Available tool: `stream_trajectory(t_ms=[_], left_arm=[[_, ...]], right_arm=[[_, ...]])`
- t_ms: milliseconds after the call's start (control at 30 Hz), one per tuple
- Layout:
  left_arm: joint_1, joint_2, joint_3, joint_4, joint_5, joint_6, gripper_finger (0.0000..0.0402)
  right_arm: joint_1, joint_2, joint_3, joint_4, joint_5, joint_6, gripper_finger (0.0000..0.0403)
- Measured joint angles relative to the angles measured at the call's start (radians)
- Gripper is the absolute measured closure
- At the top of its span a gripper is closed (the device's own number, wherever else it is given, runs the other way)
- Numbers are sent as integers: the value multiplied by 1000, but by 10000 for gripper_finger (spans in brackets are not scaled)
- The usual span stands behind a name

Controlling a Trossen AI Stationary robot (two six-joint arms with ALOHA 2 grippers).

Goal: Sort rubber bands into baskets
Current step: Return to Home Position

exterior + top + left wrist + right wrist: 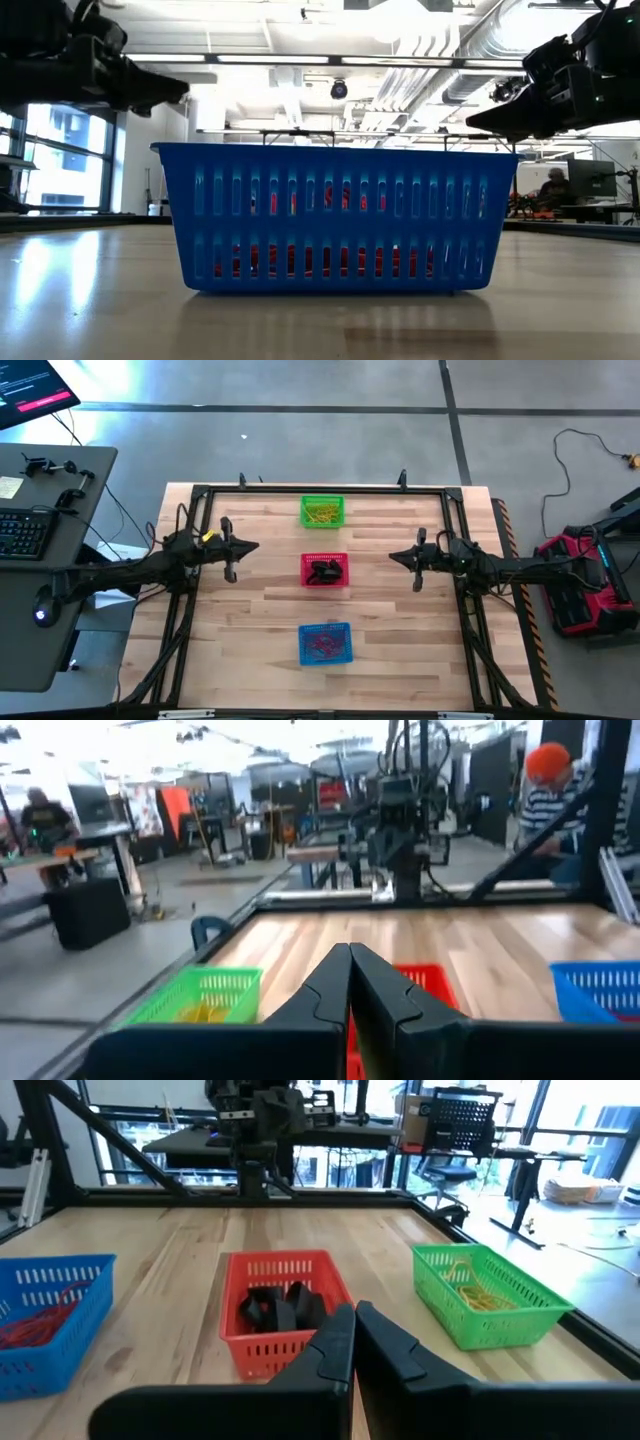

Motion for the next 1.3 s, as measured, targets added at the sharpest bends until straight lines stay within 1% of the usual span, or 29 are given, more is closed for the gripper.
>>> stream_trajectory(t_ms=[200,333,367,467,533,600,700,800,1000,1233,1300], left_arm=[[23,-213,0,-277,-1,2,401],[50,-379,0,-406,-4,4,401],[58,-391,0,-413,-14,5,401],[76,-389,-1,-417,-22,18,401],[91,-389,-1,-423,-50,8,401],[101,-389,-2,-425,-59,6,401],[120,-389,-2,-425,-66,-15,401],[131,-386,-2,-426,-74,-52,401],[133,-356,-2,-428,-77,-75,401],[133,-322,-2,-428,-78,-69,401],[133,-321,-2,-429,-78,-69,401]], right_arm=[[0,0,0,-8,7,-2,403],[0,-10,0,-7,36,-2,403],[0,-14,0,-9,43,-2,403],[0,-36,0,-14,49,6,403],[0,-51,0,-26,73,16,403],[0,-62,0,-43,123,17,403],[0,-70,0,-63,229,6,403],[0,-70,0,-64,270,-9,403],[0,-70,-1,-104,280,1,403],[0,-69,-1,-204,280,199,403],[0,-69,-1,-221,280,233,403]])
